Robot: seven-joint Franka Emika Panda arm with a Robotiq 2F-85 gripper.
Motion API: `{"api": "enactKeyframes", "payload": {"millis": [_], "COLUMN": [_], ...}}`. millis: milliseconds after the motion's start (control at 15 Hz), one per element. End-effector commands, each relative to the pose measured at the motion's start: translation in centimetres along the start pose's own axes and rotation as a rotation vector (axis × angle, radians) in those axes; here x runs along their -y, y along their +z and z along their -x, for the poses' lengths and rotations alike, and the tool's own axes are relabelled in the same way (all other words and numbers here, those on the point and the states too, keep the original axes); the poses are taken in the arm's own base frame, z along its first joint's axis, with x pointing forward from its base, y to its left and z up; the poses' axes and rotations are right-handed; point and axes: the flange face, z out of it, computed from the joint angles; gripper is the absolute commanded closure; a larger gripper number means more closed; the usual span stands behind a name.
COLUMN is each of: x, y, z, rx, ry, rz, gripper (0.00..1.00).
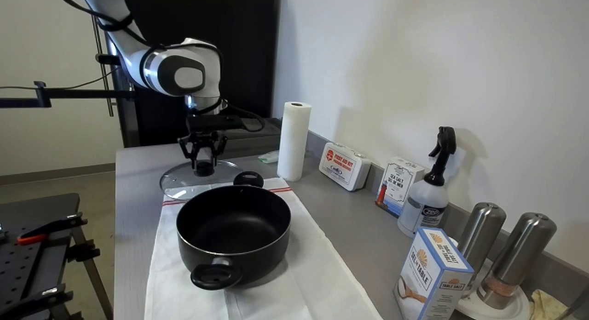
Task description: Put the lid on the pot
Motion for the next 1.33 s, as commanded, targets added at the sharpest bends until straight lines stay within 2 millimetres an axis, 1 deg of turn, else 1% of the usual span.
{"api": "enactKeyframes", "payload": {"millis": [0,200,400,600,733,867,1267], "x": [1.5,1.9,2.0,1.7,1.5,1.1,-0.4], "y": [-4.0,-6.0,-7.5,-8.4,-8.9,-9.3,-11.3], "z": [-0.5,-0.9,-1.1,-0.3,0.8,2.4,8.8], "rx": [0.010,0.022,0.036,0.060,0.070,0.074,0.058], "ry": [-0.027,-0.038,-0.038,-0.024,-0.001,0.035,0.182], "rz": [0.002,0.000,-0.006,-0.018,-0.027,-0.029,0.005], "gripper": [0.75,0.75,0.75,0.75,0.75,0.75,0.75]}}
